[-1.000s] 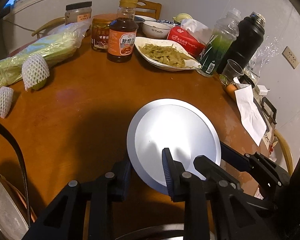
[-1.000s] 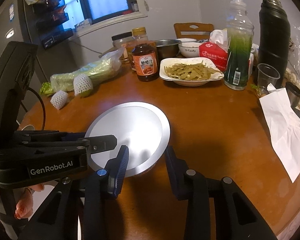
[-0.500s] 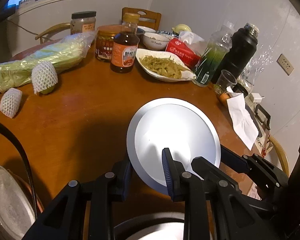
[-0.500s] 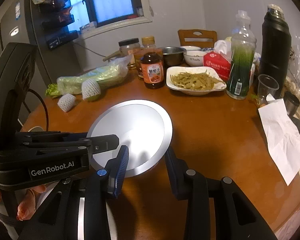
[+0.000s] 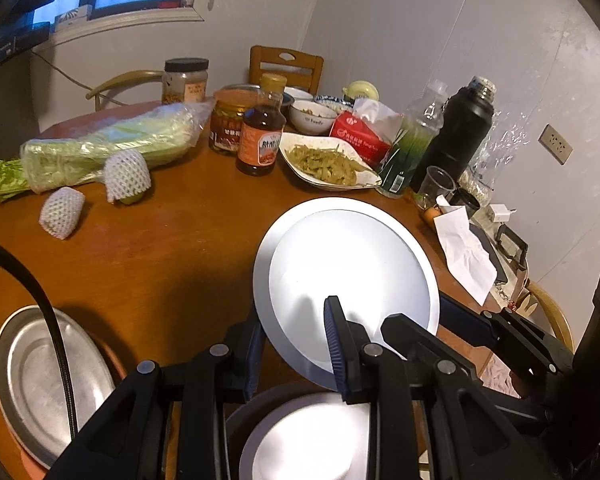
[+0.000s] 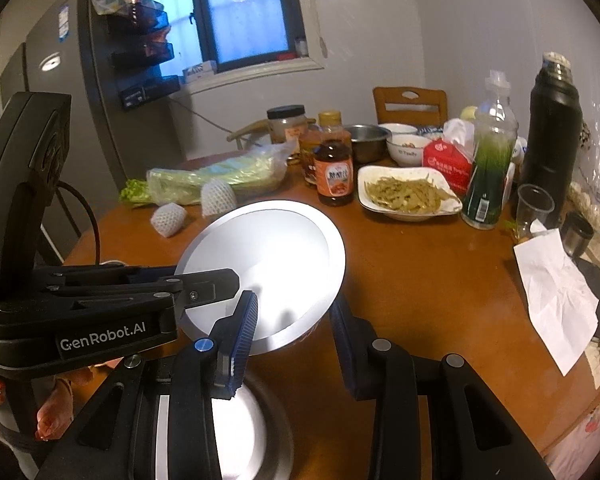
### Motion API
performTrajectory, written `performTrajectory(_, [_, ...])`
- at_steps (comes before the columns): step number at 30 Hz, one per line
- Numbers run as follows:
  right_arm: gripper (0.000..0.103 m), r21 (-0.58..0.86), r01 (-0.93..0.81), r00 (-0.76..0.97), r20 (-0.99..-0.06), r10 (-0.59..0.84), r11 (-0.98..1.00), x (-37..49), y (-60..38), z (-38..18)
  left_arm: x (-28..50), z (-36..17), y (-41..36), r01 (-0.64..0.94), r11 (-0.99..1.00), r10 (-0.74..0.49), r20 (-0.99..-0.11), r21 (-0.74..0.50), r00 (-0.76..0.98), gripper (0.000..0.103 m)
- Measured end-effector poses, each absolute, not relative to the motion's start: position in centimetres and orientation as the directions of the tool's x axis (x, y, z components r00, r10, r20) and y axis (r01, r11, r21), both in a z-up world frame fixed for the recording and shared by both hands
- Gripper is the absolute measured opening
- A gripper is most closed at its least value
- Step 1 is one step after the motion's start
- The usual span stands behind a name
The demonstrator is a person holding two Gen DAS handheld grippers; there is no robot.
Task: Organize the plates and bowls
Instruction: 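Lower the second white plate into the steel bowl and release it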
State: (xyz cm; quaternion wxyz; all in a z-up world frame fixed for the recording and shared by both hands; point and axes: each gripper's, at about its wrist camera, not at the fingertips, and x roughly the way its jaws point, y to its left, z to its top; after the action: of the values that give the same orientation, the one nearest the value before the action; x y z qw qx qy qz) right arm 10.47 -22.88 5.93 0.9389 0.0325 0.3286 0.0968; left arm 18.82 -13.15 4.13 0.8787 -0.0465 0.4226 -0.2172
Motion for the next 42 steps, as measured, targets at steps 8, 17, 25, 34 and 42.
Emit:
performTrajectory(8, [0.038,0.116,-0.197,0.778,-0.586,0.227,0.974,7.8,-21.2,7.4,15.6,5.7,-11.4,0.335,0.906,-0.413,-0.702,-0.257,0.580,0.029])
performTrajectory(17, [0.039,0.112,-0.218,0.780,-0.577,0.242,0.970,4.3,-20.0,8.2,11.7,6.7,-10.6,0.340,0.913,-0.395,-0.700,-0.226,0.594,0.029])
performTrajectory(25, [0.039,0.101,-0.238,0.753,-0.609,0.249,0.966,1.9,-19.4,7.2,9.5,5.1,-10.5,0.331,0.921,-0.369,-0.737,-0.206,0.566,0.029])
performTrajectory(34, [0.039,0.102,-0.266,0.720,-0.641,0.268,0.958,0.6,-19.1,5.6,8.0,3.5,-10.8,0.310,0.937,-0.318,-0.766,-0.163,0.559,0.029])
performTrajectory(42, [0.039,0.102,-0.264,0.695,-0.669,0.263,0.959,0.5,-19.0,4.1,7.8,2.4,-11.2,0.299,0.945,-0.282,-0.791,-0.131,0.544,0.029])
